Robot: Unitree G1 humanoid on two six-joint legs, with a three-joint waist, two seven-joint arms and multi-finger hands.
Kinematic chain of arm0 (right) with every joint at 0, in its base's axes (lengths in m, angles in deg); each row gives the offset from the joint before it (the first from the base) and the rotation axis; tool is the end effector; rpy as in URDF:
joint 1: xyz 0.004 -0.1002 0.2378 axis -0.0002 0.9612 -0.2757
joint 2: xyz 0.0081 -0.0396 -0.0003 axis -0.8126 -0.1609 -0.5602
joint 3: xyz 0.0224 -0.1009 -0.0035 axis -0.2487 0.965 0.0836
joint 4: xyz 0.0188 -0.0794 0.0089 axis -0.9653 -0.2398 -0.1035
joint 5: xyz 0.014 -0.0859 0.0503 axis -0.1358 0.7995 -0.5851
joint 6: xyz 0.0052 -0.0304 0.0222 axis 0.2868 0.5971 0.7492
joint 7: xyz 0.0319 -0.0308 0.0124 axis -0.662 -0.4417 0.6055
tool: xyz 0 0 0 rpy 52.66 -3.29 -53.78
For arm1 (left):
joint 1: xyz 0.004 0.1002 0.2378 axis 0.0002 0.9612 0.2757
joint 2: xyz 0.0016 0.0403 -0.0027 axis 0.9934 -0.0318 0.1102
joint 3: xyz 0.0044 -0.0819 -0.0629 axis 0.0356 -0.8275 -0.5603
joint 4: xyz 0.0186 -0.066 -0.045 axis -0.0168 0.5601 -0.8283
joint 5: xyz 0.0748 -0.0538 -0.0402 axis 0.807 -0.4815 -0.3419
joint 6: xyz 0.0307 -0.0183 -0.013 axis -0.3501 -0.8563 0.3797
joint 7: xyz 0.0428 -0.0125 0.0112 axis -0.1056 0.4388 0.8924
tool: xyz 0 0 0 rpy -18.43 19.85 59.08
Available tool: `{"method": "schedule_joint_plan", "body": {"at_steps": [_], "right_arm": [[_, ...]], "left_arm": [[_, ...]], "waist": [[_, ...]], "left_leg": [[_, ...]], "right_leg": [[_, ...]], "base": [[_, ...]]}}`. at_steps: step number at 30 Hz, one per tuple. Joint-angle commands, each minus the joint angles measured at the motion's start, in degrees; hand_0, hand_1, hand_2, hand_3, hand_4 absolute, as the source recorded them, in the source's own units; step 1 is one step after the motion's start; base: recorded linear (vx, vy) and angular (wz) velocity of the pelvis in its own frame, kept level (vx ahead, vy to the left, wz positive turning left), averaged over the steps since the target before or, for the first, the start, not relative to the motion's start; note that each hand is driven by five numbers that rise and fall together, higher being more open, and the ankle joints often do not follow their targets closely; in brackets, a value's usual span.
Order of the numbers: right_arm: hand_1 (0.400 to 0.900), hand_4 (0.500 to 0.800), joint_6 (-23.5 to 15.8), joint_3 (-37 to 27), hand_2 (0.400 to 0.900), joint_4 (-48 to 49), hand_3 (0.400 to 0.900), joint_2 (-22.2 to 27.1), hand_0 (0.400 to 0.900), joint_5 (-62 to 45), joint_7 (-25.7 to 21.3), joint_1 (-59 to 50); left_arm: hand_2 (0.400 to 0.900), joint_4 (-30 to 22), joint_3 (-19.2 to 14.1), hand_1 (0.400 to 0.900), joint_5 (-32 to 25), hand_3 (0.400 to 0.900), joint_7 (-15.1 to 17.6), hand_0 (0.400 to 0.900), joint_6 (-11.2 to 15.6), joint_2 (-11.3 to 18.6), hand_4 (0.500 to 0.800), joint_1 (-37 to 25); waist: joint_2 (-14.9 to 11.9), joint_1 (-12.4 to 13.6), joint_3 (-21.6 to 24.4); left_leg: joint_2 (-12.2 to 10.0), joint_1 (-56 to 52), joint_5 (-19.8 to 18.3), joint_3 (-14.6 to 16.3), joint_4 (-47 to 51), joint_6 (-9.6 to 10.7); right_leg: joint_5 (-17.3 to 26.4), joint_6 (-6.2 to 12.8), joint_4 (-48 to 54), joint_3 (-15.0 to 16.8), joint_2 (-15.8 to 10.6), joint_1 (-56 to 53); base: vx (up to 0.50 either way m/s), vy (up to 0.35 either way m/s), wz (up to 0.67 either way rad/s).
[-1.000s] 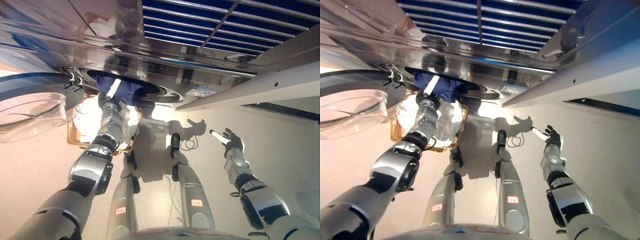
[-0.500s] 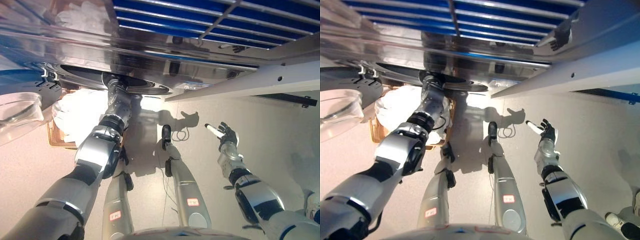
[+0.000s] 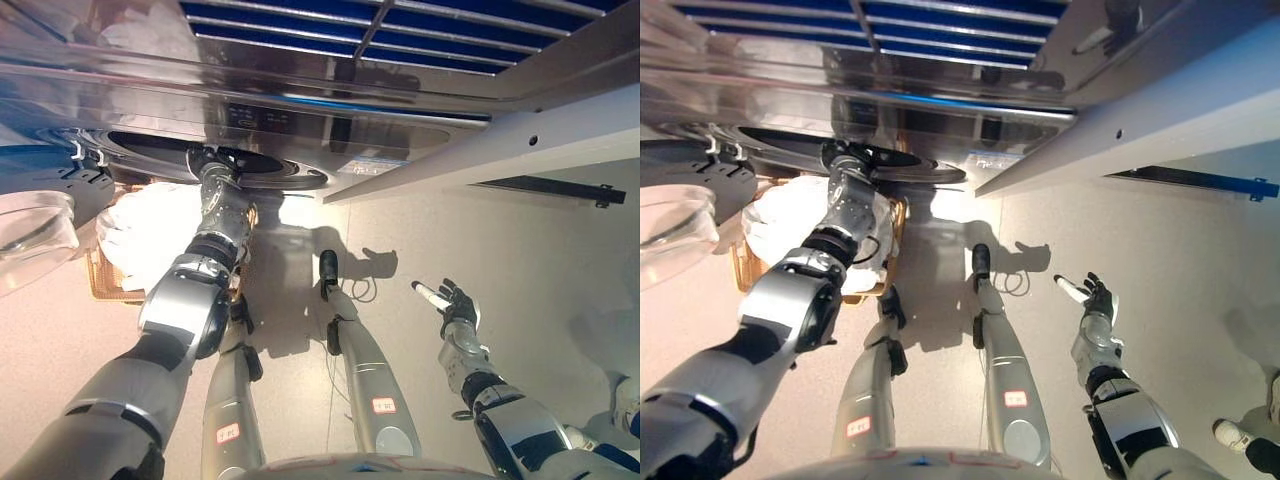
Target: Put the clothes in the basket into the washing machine.
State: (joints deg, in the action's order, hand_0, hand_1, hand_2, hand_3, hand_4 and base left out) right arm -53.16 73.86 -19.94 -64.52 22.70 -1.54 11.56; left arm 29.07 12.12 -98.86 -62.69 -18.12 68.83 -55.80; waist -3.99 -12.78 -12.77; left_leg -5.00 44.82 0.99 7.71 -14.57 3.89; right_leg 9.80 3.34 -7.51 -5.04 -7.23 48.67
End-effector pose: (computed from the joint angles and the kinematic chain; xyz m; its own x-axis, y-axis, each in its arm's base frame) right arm 0.2279 -0.2200 -0.0433 0.7312 -0.4630 -0.5010 0.5057 0.8608 -0.0574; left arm 0.3676 0.1588 0.1557 0.9148 0.3956 -0.0812 -0.3429 0.6548 -0.6736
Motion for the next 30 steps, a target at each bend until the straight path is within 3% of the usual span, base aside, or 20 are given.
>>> {"method": "schedule_joint_plan", "body": {"at_steps": [1, 2, 3, 4, 5, 8, 12, 15, 16, 18, 20, 23, 25, 30], "right_arm": [[0.900, 0.800, -3.2, 1.3, 0.900, -2.6, 0.900, 1.4, 0.900, 0.7, -2.4, 1.9], [0.900, 0.800, -3.2, 1.3, 0.900, -2.6, 0.900, 1.3, 0.900, 0.7, -2.5, 1.9], [0.900, 0.800, -3.5, 1.8, 0.900, -2.6, 0.900, 1.6, 0.900, 1.0, -3.4, 0.9], [0.900, 0.800, -3.5, 1.7, 0.900, -2.6, 0.900, 1.6, 0.900, 1.0, -3.4, 0.9], [0.900, 0.800, -3.9, 1.3, 0.900, -2.0, 0.900, 2.5, 0.900, 0.9, -4.1, 0.1], [0.900, 0.800, -2.6, 0.5, 0.900, -4.2, 0.900, 4.3, 0.900, 0.5, -3.6, -4.7], [0.900, 0.800, -0.6, -1.1, 0.900, -6.4, 0.900, 5.5, 0.900, 0.7, -1.9, -5.9], [0.900, 0.800, 0.2, -2.0, 0.900, -6.4, 0.900, 6.0, 0.900, 1.1, -0.8, -4.4], [0.900, 0.800, 0.0, -3.2, 0.900, -5.7, 0.900, 5.6, 0.900, 1.3, 0.5, -0.1], [0.900, 0.800, 0.0, -3.9, 0.900, -5.4, 0.900, 5.6, 0.900, 1.4, 1.3, 1.8], [0.900, 0.800, -0.1, -5.7, 0.900, -3.9, 0.900, 4.7, 0.900, 2.1, 3.6, 7.8], [0.900, 0.800, 0.2, -7.0, 0.900, -3.8, 0.900, 4.4, 0.900, 1.9, 4.7, 10.4], [0.900, 0.800, 0.5, -8.2, 0.900, -3.3, 0.900, 4.4, 0.900, 3.2, 6.2, 13.9], [0.900, 0.800, 2.2, -7.5, 0.900, -2.7, 0.900, 2.7, 0.900, 7.0, 9.7, 18.9]], "left_arm": [[0.900, 9.0, 6.4, 0.900, 24.8, 0.900, 6.9, 0.900, -2.6, 5.4, 0.800, 0.2], [0.900, 8.9, 6.5, 0.900, 25.0, 0.900, 7.2, 0.900, -2.8, 5.4, 0.800, 0.2], [0.900, 12.2, 11.5, 0.900, 38.3, 0.900, 12.3, 0.900, -8.3, 7.0, 0.800, -0.3], [0.900, 12.2, 11.5, 0.900, 38.4, 0.900, 12.3, 0.900, -8.3, 7.0, 0.800, -0.4], [0.900, 12.7, 16.2, 0.900, 47.3, 0.900, 14.1, 0.900, -11.3, 7.8, 0.800, 0.9], [0.900, 13.4, 18.4, 0.900, 51.0, 0.900, 12.9, 0.900, -12.2, 8.8, 0.800, 3.0], [0.900, 11.0, 14.5, 0.900, 48.3, 0.900, 8.5, 0.900, -10.0, 7.8, 0.800, 11.0], [0.900, 8.8, 14.1, 0.900, 47.6, 0.900, 6.6, 0.900, -8.8, 6.8, 0.800, 15.3], [0.900, 4.9, 13.1, 0.900, 45.2, 0.900, 3.2, 0.900, -5.5, 5.3, 0.800, 22.7], [0.900, 3.6, 12.2, 0.900, 44.8, 0.900, 2.3, 0.900, -4.6, 5.1, 0.800, 26.0], [0.900, 1.8, 11.0, 0.900, 43.7, 0.900, -1.3, 0.900, -3.2, 3.4, 0.800, 35.2], [0.900, 3.2, 9.7, 0.900, 44.1, 0.900, -3.1, 0.900, -3.7, 3.0, 0.800, 39.8], [0.900, 4.8, 9.6, 0.900, 46.1, 0.900, -6.3, 0.900, -4.2, 2.6, 0.800, 45.6], [0.900, 6.8, 5.5, 0.900, 46.9, 0.900, -9.9, 0.900, -5.3, 1.6, 0.800, 54.4]], "waist": [[1.7, 0.1, 4.8], [1.6, 0.1, 4.6], [1.4, 0.3, 4.4], [1.4, 0.3, 4.3], [1.3, 0.9, 3.7], [1.6, 2.4, 2.8], [1.6, 4.7, 2.2], [1.4, 5.4, 2.1], [1.5, 6.3, 2.5], [1.4, 6.7, 2.8], [1.5, 8.0, 3.9], [1.5, 9.0, 4.6], [2.0, 9.8, 5.6], [2.9, 11.6, 8.1]], "left_leg": [[1.7, -1.3, 1.4, -2.5, 3.4, 1.0], [1.7, -1.5, 1.4, -2.4, 3.5, 1.0], [1.5, -2.4, 1.8, -2.6, 3.7, 1.0], [1.5, -2.5, 1.8, -2.6, 3.7, 1.0], [1.3, -3.4, 2.1, -3.1, 3.6, 1.0], [1.2, -5.1, 2.5, -3.7, 4.0, 1.1], [1.2, -9.4, 3.5, -4.8, 5.9, 1.4], [1.3, -12.2, 4.0, -5.2, 7.3, 1.6], [1.5, -15.4, 4.6, -5.8, 9.0, 1.7], [1.6, -17.1, 4.9, -6.1, 10.0, 1.7], [1.7, -21.6, 5.5, -6.8, 12.1, 1.8], [1.7, -24.7, 6.0, -7.1, 13.4, 1.9], [1.6, -28.6, 6.1, -7.4, 14.6, 2.1], [1.4, -35.2, 5.9, -7.2, 16.4, 2.1]], "right_leg": [[0.0, 4.59, 1.8, -3.4, 1.0, -5.6], [-0.1, 4.59, 1.8, -3.4, 1.0, -5.7], [0.0, 4.61, 1.8, -3.7, 0.9, -6.6], [0.0, 4.61, 1.9, -3.7, 0.9, -6.7], [-0.3, 4.53, 1.5, -4.2, 0.7, -7.7], [-0.8, 4.29, 1.0, -5.2, 0.5, -9.4], [-1.8, 4.14, 0.9, -6.7, 0.5, -13.4], [-2.1, 4.03, 1.2, -7.5, 0.6, -16.2], [-2.8, 3.99, 1.7, -8.4, 0.7, -19.4], [-3.0, 4.05, 2.1, -8.8, 0.8, -21.2], [-4.0, 4.14, 2.9, -9.9, 0.9, -26.0], [-4.4, 4.24, 3.4, -10.9, 0.8, -29.5], [-5.2, 4.27, 4.0, -11.7, 0.8, -33.8], [-5.7, 4.73, 6.1, -12.6, 0.6, -41.1]], "base": [[-0.03, -0.018, 0.04], [-0.06, -0.027, 0.06], [-0.04, -0.014, 0.04], [-0.07, -0.034, 0.18], [-0.05, -0.021, 0.18], [-0.04, -0.017, 0.20], [-0.02, -0.030, 0.25], [0.03, -0.041, 0.28], [0.07, -0.018, 0.23], [0.06, -0.016, 0.19], [0.08, -0.027, 0.26], [0.06, -0.017, 0.25], [0.05, 0.004, 0.19], [0.07, 0.017, 0.13]]}}
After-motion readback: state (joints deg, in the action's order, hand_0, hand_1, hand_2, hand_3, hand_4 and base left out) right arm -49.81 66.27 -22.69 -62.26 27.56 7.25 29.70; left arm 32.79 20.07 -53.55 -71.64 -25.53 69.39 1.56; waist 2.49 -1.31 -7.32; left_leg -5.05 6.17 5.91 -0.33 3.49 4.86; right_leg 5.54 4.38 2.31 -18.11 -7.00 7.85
